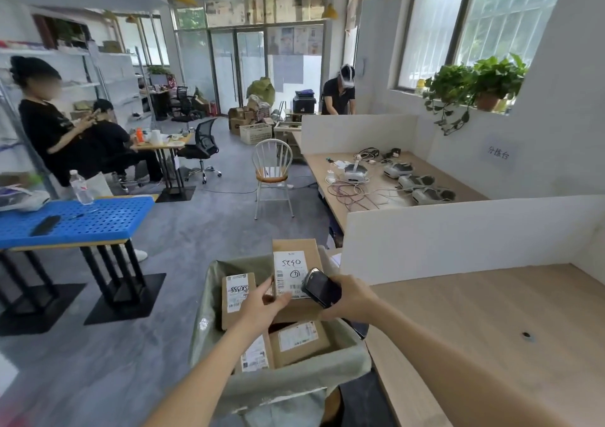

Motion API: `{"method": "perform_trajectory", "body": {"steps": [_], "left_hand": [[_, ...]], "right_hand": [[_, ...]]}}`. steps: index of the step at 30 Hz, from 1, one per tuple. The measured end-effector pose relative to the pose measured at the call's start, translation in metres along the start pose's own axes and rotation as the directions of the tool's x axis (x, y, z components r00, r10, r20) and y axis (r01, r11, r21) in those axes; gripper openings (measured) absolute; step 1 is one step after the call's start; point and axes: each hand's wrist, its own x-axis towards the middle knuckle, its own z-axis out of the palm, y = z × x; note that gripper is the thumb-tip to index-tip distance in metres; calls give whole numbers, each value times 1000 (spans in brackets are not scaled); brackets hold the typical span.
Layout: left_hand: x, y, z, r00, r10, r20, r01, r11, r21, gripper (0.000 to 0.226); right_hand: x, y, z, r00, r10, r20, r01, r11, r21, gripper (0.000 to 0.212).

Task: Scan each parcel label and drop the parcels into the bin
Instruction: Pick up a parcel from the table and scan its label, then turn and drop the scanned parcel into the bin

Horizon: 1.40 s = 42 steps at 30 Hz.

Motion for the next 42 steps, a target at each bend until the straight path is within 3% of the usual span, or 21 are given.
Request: {"method": "perform_trajectory", "body": {"steps": [5,11,18,23,35,42], "left_hand": [[95,-33,26,993,-118,27,117,993,24,80],[160,-80,67,980,-197,26,198,980,-22,60],[214,-121,81,947,-308,90,311,950,-18,71],[253,-150,86,937,-331,115,333,943,1,78],[291,-171,108,946,-311,91,304,949,87,62],[300,-178,120,921,-379,91,368,922,118,58]], "right_hand": [[84,50,-2,996,50,73,-51,999,9,62],[154,100,18,983,105,152,-102,994,-22,64],[204,137,43,960,193,204,-179,980,-88,73],[237,152,50,945,250,209,-222,964,-147,72],[283,184,68,904,319,286,-268,942,-202,59],[290,195,72,902,314,295,-264,944,-196,55]]}}
